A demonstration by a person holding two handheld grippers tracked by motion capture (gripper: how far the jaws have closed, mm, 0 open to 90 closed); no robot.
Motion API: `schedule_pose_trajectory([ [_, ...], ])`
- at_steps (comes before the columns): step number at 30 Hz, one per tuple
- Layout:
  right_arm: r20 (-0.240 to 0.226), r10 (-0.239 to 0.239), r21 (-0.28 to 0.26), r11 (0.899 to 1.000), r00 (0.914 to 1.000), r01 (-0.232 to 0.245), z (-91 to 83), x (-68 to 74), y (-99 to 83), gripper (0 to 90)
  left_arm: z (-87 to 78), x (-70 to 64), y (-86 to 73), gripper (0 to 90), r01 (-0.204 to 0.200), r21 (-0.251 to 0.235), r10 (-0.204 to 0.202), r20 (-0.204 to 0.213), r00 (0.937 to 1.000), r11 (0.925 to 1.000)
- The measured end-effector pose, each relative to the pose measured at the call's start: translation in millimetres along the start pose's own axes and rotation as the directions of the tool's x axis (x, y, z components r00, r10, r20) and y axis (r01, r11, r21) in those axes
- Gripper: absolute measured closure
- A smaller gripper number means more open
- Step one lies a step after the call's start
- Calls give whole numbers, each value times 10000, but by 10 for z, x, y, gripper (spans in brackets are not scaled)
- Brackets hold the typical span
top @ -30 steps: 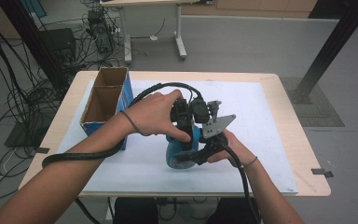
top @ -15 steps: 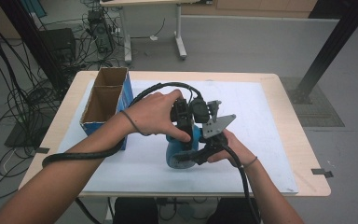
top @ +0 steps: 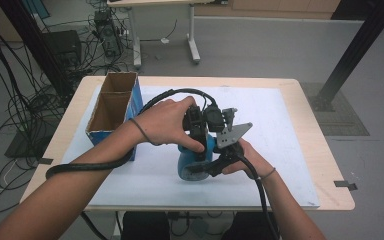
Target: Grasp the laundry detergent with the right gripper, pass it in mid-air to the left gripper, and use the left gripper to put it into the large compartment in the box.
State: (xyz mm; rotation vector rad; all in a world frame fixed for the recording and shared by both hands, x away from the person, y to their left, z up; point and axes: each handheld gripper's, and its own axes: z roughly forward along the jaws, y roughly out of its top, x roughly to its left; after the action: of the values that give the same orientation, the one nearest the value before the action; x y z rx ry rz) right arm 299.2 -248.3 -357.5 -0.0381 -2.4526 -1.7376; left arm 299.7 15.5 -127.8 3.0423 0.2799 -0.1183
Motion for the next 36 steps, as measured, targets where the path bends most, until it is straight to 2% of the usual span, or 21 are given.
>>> schedule_pose_trajectory([
  [9,3,-3,12,10000,10000,3,6,-5,6,426,-2,5,-5,371,2,18,-2,-8,10000,10000],
  [22,49,-80,-48,10000,10000,80,-16,-3,12,425,-35,-33,-38,372,34,-223,-38,-169,9999,9997],
  [36,120,-126,-231,9997,9998,129,-11,7,-37,420,-28,-21,1,374,95,-62,-96,-163,9998,9999],
])
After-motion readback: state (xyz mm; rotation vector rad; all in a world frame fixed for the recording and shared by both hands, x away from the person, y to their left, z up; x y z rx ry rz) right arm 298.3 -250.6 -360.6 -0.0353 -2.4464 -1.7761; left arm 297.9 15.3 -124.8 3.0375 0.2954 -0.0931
